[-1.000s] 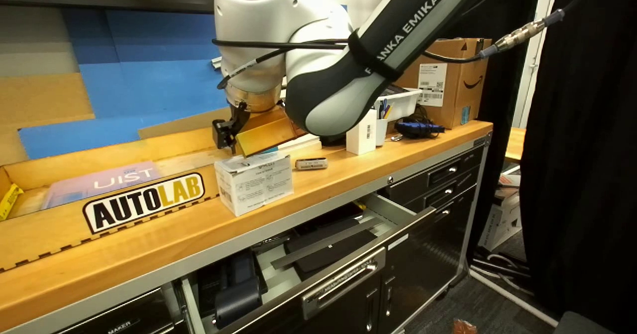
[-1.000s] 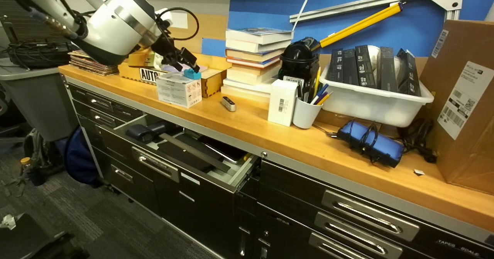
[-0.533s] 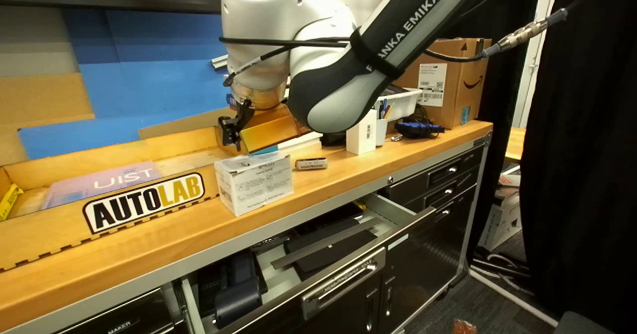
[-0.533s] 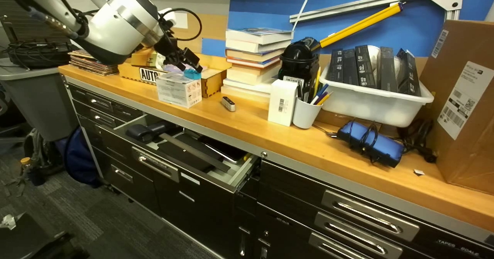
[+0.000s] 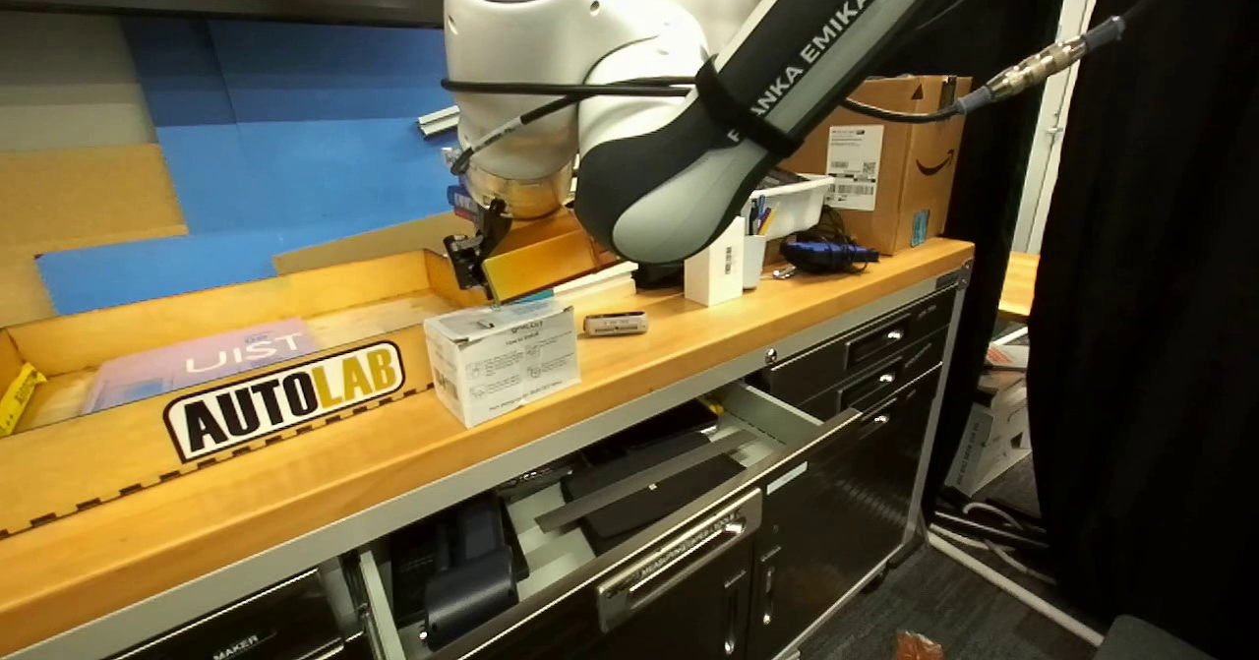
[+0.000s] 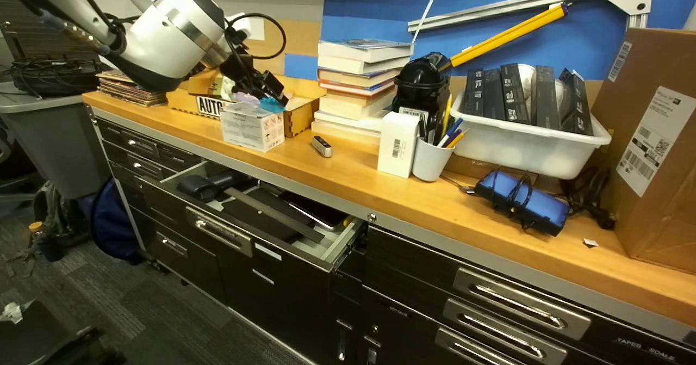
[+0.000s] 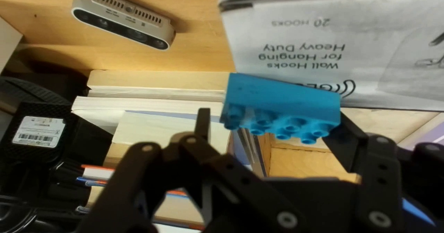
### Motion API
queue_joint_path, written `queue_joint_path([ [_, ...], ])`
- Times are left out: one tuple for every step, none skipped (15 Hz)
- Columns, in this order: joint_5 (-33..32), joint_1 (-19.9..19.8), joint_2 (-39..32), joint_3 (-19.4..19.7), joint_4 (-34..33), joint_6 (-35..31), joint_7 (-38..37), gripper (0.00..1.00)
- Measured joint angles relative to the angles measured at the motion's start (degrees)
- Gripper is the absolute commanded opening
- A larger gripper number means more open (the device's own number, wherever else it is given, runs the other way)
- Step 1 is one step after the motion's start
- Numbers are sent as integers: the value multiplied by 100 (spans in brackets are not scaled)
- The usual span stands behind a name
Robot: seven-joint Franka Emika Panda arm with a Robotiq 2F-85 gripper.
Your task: Pick up the blue object from the counter and put it in the open drawer and close it
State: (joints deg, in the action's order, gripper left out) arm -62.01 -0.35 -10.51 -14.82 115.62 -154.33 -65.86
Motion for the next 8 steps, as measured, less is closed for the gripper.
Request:
queue_joint_path([
  [5, 0, 0, -2, 10, -2, 0, 47],
  [31, 0, 5, -3, 10, -3, 1, 47],
  [68, 0, 9, -4, 11, -3, 4, 47],
  [120, -2, 17, -4, 18, -4, 11, 47],
  [229, -6, 35, -5, 35, -8, 52, 47],
  [389, -21, 73, -11, 75, -8, 153, 47],
  [587, -41, 141, -16, 151, -6, 295, 47],
  [850, -71, 247, -21, 265, 12, 483, 47],
])
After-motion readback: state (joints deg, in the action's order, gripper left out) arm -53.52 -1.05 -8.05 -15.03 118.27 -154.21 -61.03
